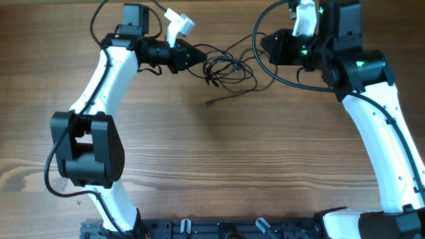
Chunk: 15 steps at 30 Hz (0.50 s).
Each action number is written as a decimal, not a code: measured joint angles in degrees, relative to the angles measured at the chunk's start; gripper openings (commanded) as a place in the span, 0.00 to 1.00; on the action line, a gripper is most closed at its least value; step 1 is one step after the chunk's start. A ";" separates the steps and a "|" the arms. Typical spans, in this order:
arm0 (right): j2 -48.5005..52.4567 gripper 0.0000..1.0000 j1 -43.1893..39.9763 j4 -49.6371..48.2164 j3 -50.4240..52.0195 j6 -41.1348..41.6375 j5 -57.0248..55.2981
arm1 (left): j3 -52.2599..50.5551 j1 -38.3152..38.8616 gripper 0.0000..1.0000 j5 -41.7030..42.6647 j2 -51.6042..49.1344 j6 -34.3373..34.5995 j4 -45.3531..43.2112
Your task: Untangle cables
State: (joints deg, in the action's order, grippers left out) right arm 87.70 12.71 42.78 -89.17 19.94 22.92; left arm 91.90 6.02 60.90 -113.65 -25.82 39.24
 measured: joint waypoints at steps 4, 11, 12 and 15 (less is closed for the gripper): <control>0.04 0.04 -0.02 4.17 0.00 0.90 -9.16 | 0.00 -1.68 0.04 -0.20 0.26 0.00 0.26; 0.72 0.04 0.00 6.95 0.00 1.92 -21.18 | 0.00 -3.08 0.04 -0.83 4.72 -0.02 0.50; 0.76 0.04 0.00 7.02 0.00 2.01 -22.10 | 0.00 -3.67 0.04 -1.27 6.58 0.00 0.74; 0.87 0.04 -0.24 7.91 0.00 2.93 -25.40 | 0.00 -5.18 0.04 -2.84 9.46 0.00 2.38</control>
State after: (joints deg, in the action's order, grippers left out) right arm 88.58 12.47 50.70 -89.17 22.87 -2.48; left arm 91.90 0.84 58.06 -104.18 -25.82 41.63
